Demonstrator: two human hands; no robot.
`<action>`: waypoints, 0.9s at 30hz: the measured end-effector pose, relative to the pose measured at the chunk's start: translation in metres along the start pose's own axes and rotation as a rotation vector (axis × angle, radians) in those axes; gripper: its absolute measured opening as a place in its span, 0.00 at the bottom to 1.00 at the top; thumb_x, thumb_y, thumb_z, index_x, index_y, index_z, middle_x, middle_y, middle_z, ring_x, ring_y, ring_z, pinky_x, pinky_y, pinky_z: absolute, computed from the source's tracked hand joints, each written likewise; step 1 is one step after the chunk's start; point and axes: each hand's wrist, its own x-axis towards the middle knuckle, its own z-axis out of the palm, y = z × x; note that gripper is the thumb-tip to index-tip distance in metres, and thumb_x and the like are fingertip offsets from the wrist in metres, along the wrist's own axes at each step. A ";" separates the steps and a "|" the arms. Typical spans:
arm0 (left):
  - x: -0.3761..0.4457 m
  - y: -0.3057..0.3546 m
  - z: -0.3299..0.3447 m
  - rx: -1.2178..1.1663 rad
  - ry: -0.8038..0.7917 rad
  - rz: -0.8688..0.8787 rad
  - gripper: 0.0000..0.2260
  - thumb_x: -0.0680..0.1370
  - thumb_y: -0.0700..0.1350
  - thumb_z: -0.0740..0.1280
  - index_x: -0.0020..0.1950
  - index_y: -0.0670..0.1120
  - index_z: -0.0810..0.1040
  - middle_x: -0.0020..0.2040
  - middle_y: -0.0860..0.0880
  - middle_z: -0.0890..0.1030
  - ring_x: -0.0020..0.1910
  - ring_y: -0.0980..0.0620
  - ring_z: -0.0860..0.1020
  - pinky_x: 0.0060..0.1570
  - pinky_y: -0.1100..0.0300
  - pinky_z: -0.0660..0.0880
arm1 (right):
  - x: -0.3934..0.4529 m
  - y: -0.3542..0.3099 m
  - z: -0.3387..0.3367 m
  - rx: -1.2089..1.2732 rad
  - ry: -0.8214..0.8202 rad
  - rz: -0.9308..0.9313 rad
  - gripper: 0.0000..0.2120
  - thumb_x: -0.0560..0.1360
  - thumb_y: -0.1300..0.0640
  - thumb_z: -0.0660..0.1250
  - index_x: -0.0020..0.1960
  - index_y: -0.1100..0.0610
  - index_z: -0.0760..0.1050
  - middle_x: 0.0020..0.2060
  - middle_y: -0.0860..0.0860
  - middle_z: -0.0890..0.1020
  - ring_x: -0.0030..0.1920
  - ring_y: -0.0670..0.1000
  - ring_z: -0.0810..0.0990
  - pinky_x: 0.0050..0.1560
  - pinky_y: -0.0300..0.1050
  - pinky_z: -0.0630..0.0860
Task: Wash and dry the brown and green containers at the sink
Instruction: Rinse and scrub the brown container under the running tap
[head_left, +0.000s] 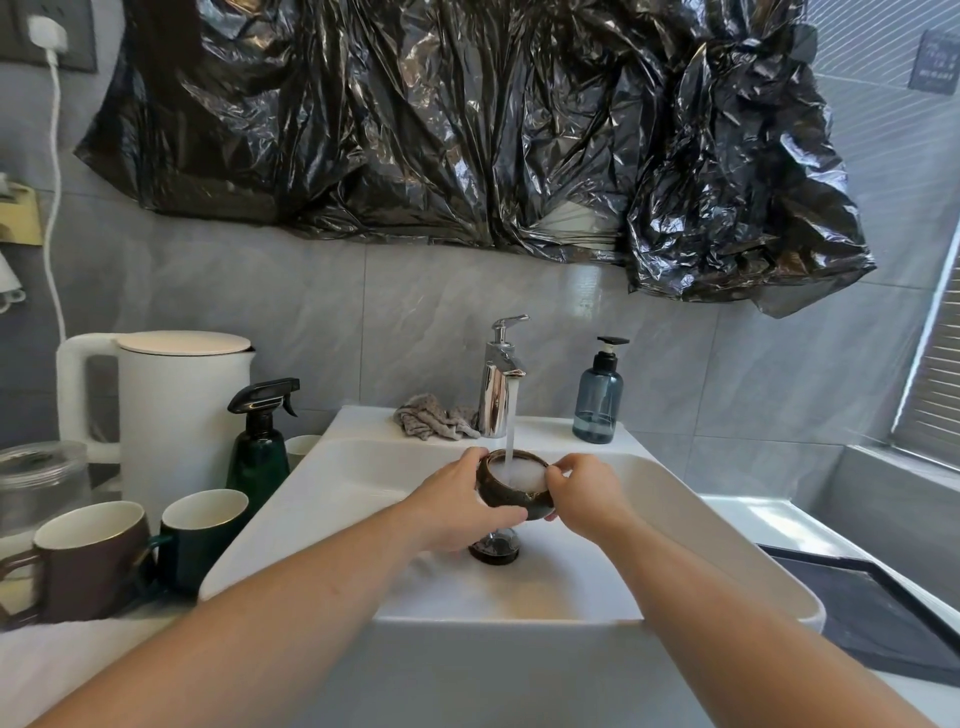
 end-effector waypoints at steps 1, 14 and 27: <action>0.000 -0.002 -0.001 0.043 0.020 0.024 0.39 0.74 0.61 0.75 0.79 0.54 0.62 0.70 0.52 0.76 0.63 0.52 0.75 0.57 0.60 0.73 | 0.000 0.000 0.000 0.014 -0.001 -0.001 0.10 0.81 0.54 0.59 0.47 0.53 0.78 0.29 0.51 0.86 0.40 0.51 0.86 0.46 0.50 0.83; 0.008 -0.018 -0.002 0.110 0.077 0.052 0.31 0.77 0.67 0.69 0.76 0.55 0.69 0.67 0.54 0.79 0.63 0.52 0.76 0.66 0.52 0.75 | -0.005 -0.003 -0.001 0.081 -0.078 -0.006 0.18 0.84 0.45 0.57 0.53 0.54 0.82 0.36 0.49 0.87 0.39 0.48 0.81 0.37 0.42 0.73; 0.010 -0.022 -0.003 0.142 0.078 0.053 0.31 0.78 0.66 0.70 0.77 0.54 0.69 0.66 0.53 0.80 0.62 0.52 0.77 0.65 0.52 0.76 | -0.006 -0.003 0.000 0.082 -0.125 -0.018 0.19 0.85 0.45 0.57 0.55 0.53 0.83 0.40 0.51 0.87 0.38 0.48 0.79 0.35 0.41 0.71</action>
